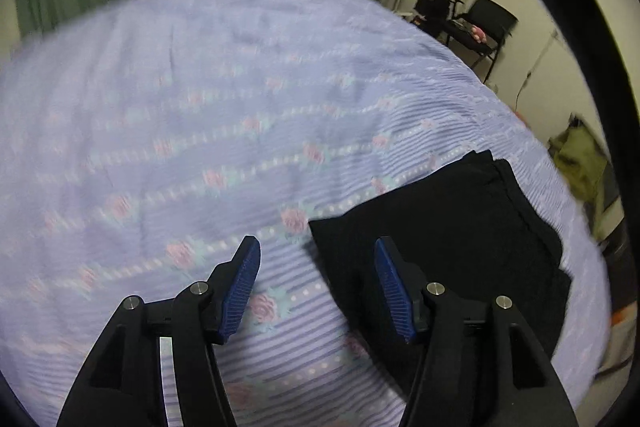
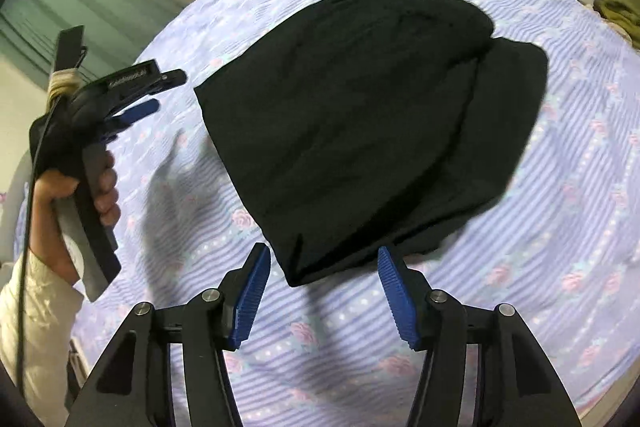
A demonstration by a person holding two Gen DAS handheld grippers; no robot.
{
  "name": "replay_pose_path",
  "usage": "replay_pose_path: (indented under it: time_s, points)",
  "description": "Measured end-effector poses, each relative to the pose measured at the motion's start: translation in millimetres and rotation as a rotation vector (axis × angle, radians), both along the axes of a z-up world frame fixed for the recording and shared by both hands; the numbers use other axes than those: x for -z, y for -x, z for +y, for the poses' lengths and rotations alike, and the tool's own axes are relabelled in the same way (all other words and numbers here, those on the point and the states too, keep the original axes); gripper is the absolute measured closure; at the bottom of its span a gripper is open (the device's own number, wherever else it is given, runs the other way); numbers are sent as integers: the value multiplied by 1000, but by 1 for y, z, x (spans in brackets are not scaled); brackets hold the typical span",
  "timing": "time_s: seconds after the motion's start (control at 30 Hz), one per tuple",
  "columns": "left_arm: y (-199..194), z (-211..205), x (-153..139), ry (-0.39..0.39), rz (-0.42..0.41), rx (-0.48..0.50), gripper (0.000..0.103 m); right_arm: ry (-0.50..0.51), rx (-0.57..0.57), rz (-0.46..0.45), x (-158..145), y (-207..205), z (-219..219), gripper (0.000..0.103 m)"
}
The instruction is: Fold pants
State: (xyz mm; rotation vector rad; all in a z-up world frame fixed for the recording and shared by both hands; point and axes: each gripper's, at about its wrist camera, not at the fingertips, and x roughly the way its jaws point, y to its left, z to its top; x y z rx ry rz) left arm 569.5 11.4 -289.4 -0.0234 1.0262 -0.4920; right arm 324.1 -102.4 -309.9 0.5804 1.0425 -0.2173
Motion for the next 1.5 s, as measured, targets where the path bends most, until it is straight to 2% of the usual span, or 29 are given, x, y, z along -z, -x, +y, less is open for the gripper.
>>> replay_pose_path:
  time_s: [0.1, 0.2, 0.27, 0.3, 0.33, 0.4, 0.5, 0.63, 0.67, 0.7, 0.73, 0.8, 0.83, 0.87, 0.93, 1.0, 1.03, 1.13, 1.23, 1.33, 1.5]
  points:
    - [-12, -2, 30, 36, 107, -26, 45, -19, 6, 23, 10, -6, -4, 55]
    - [-12, -12, 43, 28, 113, -25, 45, -31, 2, 16, 12, -11, -2, 58]
    - [-13, -16, 43, 39, 107, -31, 49, -52, -11, 25, 14, -13, 3, 68]
    - [-14, -18, 42, 53, 107, -27, 69, -58, -9, 25, 15, -13, 3, 76]
    - [-15, -20, 43, 79, 120, -11, 81, -65, -22, 29, 16, -13, 5, 99]
    - [-15, -25, 38, 60, 116, -9, 89, -61, -16, 56, 18, -10, 1, 99]
    - [-9, -31, 21, 42, 38, 15, 90, -33, -9, 79, 17, 0, -1, 100]
    - [-12, -33, 31, -1, 47, 28, 88, 3, -28, 109, 27, 4, 1, 100]
    - [-12, -32, 32, -14, 39, 26, 84, 4, -28, 119, 27, 4, 3, 100]
    - [-11, -31, 32, -31, 29, 25, 74, 4, -23, 160, 31, 6, 4, 100]
    - [-9, -31, 28, -64, 7, 25, 70, -9, -11, 185, 35, 7, 4, 99]
    - [4, -33, 12, -153, -91, 42, 39, -78, 18, 206, 39, 17, -2, 97]
    - [8, -33, 6, -165, -121, 58, 35, -98, 29, 188, 41, 26, -6, 86]
    - [16, -31, -3, -173, -156, 81, 33, -105, 46, 156, 36, 31, -10, 62]
    - [25, -24, -14, -169, -181, 97, 30, -93, 74, 76, 19, 44, -16, 37]
    - [30, -13, -21, -157, -177, 100, 30, -82, 95, -10, 6, 49, -16, 36]
    - [33, -5, -24, -144, -171, 99, 30, -87, 97, -23, 6, 48, -14, 36]
    - [35, 12, -26, -101, -138, 82, 30, -126, 104, -27, 17, 39, -6, 36]
    - [35, 24, -21, -59, -89, 68, 30, -208, 199, -34, 38, 37, -6, 36]
    - [39, 28, -13, -76, -75, 73, 30, -255, 261, -43, 61, 35, -1, 36]
    - [49, 21, -2, -98, -71, 137, 31, -229, 316, -109, 69, 33, 10, 36]
